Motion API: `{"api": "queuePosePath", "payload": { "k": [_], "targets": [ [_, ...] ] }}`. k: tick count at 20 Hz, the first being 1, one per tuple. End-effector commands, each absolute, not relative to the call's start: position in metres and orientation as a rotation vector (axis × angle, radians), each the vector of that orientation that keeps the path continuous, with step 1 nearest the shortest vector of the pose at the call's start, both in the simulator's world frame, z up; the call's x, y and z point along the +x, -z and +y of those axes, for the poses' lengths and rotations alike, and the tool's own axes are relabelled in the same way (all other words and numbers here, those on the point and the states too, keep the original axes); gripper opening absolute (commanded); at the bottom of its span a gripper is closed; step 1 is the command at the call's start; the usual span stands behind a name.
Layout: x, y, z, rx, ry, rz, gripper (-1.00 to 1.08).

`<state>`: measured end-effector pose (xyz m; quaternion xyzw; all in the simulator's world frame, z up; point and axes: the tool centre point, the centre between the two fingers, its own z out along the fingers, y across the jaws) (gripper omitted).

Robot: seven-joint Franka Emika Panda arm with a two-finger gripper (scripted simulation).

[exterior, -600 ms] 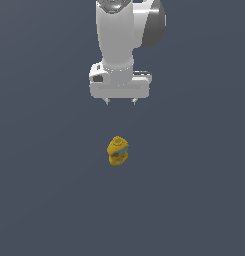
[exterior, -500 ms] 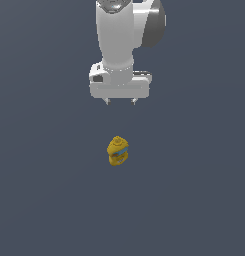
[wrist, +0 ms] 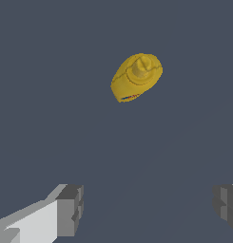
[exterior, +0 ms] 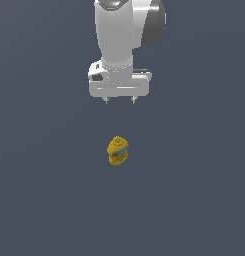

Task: Pick up the object and move it to a goal position.

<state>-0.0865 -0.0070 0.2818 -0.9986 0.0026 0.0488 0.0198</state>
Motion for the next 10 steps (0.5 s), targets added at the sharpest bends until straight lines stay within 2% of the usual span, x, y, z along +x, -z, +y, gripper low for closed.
{"api": "queuePosePath", "payload": {
  "k": [1,10],
  "targets": [
    [-0.0869,-0.2822,-0.0072,-3.098,-0.153,-0.002,1.00],
    [-0.0816,-0.2799,-0.0075,-3.100,-0.147,0.078,1.00]
  ]
}}
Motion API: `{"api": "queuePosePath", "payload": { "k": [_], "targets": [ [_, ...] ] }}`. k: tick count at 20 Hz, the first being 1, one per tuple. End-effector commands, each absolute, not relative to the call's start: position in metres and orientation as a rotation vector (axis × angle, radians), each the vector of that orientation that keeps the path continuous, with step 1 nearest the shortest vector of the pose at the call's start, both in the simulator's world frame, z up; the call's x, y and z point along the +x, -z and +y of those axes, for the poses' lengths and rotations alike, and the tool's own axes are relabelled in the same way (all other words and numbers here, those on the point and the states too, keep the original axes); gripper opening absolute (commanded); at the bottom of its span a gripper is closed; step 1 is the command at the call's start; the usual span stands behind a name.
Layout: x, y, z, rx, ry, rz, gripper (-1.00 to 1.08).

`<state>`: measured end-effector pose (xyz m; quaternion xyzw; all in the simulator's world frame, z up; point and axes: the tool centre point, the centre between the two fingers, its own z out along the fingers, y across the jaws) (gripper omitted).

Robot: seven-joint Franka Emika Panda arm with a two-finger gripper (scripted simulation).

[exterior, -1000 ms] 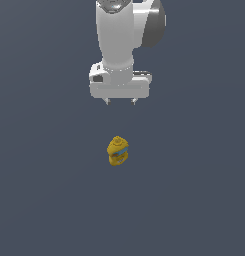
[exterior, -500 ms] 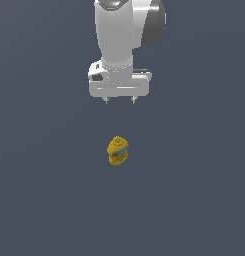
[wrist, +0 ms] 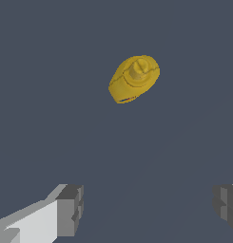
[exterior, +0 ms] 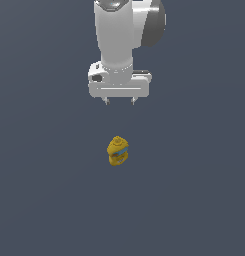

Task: Pick up the object and move it to a goal position.

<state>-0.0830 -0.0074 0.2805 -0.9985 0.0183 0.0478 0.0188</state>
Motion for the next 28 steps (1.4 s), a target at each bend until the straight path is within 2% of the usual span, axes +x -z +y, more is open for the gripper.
{"api": "queuePosePath", "payload": {
  "k": [1,28],
  "targets": [
    [-0.080,-0.279,-0.008,-3.101,-0.146,0.097,1.00],
    [-0.017,-0.247,-0.014,-2.948,-0.066,1.062,1.00]
  ]
}}
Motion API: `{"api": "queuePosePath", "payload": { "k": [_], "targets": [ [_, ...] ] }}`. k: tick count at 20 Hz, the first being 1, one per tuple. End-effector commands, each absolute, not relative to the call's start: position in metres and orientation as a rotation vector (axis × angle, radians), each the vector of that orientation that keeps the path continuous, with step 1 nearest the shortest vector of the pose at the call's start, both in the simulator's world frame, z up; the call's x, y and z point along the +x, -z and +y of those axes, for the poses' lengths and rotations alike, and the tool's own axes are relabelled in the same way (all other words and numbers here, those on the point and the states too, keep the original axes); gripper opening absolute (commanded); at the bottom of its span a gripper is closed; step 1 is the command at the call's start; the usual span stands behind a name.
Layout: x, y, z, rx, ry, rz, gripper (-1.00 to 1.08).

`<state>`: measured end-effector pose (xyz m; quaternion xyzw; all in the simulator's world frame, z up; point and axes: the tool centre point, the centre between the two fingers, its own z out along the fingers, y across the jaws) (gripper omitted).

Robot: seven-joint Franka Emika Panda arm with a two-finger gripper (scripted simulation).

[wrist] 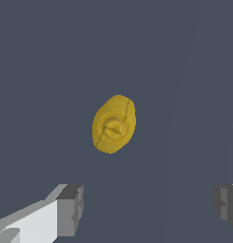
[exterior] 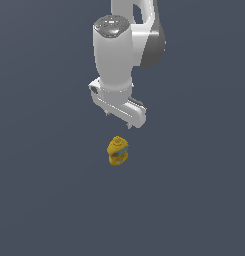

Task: Pick up the object and move it to a goal position.

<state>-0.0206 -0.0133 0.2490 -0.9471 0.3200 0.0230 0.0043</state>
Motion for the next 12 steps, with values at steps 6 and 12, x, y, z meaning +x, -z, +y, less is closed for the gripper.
{"api": "queuePosePath", "payload": {
  "k": [6,12],
  "targets": [
    [-0.002,-0.237,-0.015,-2.862,-0.043,1.286,1.00],
    [0.010,-0.229,-0.016,-2.773,-0.021,1.473,1.00]
  ]
}}
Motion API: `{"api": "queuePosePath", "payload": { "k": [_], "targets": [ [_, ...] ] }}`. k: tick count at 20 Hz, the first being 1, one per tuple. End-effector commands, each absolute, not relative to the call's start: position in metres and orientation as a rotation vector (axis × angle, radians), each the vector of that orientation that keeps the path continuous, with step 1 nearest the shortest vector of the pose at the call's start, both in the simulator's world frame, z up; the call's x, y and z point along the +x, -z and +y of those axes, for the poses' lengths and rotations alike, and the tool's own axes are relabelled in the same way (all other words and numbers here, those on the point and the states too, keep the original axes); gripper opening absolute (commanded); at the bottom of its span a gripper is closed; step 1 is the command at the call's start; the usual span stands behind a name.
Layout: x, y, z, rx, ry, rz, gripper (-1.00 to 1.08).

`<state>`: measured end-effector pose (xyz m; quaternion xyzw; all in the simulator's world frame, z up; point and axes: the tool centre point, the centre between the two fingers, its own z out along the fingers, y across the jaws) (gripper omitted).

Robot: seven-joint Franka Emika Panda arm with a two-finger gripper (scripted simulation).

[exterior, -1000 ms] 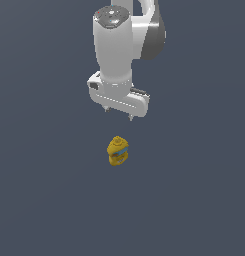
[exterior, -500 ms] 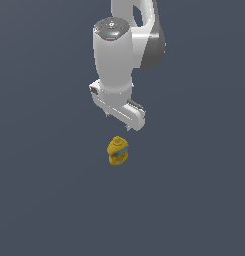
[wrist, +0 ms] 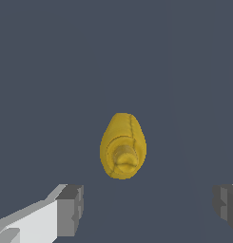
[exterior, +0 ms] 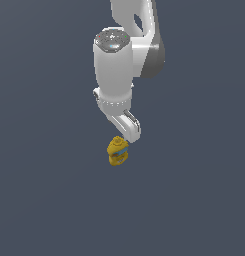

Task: Pick up the object and move it to a goal position.

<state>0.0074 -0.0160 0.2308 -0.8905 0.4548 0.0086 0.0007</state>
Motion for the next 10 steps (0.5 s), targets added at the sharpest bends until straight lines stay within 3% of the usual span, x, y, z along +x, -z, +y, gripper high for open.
{"api": "queuePosePath", "payload": {
  "k": [1,10],
  "targets": [
    [0.0120,-0.2277,-0.0165,-2.761,-0.018,1.498,1.00],
    [0.0211,-0.2211,-0.0173,-2.684,-0.002,1.632,1.00]
  ]
}}
